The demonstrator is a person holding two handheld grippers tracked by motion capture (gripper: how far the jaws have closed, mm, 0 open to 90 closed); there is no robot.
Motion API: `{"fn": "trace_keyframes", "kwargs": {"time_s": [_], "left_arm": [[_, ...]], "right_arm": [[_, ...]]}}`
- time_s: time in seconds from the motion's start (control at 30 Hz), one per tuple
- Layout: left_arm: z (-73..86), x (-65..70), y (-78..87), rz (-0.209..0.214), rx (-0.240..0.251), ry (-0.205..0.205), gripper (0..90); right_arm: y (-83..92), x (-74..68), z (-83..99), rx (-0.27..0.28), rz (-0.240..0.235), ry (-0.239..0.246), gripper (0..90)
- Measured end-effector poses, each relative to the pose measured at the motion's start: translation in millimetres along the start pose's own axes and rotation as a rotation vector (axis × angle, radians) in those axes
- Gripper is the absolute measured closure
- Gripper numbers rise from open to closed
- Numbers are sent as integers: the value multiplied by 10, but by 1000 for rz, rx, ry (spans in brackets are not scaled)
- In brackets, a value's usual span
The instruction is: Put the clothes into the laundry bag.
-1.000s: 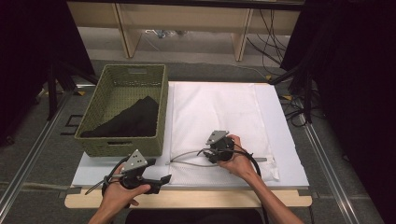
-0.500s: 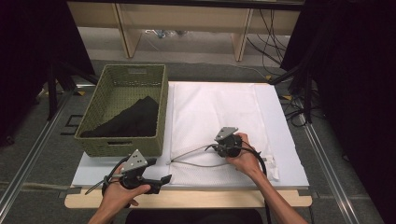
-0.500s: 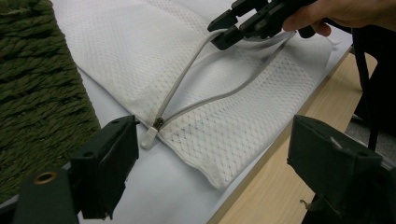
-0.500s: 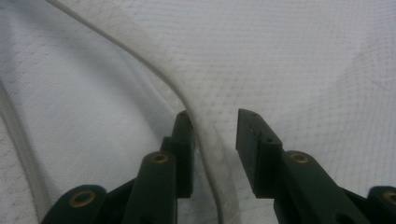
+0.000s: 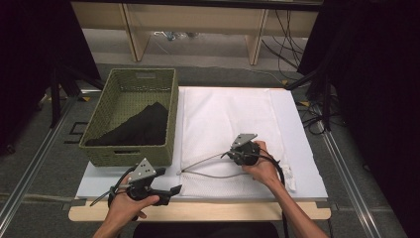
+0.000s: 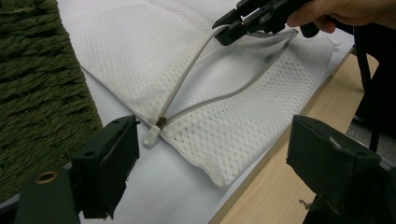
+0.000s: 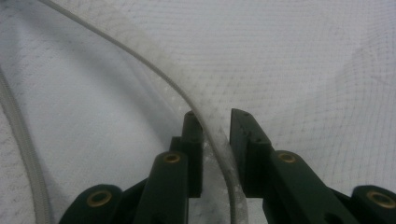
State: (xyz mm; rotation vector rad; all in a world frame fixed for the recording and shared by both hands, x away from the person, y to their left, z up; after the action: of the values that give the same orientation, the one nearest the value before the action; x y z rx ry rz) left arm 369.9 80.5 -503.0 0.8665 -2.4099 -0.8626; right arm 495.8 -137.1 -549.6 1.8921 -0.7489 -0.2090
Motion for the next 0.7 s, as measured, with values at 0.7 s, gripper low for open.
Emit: {"fn": "trace_keyframes", "kwargs": {"time_s": [0.7], "left_arm": [[3, -24, 21, -4, 4, 5, 175]], "right_arm": [[17, 25, 34, -5, 2, 24, 824]]}}
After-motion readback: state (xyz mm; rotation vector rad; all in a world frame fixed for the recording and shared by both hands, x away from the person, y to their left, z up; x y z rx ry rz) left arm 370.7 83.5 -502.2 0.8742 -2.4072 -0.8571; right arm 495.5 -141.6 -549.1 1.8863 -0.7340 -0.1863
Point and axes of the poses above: each handheld gripper's, and its own axes: y roughly backward along the jaws, z roughly out of its underside, x roughly to its right, the point moved 10 cm from there along -y, roughly forward along the jaws, and after that the axes turned 14 degrees about -x, right-handed, at the moved point
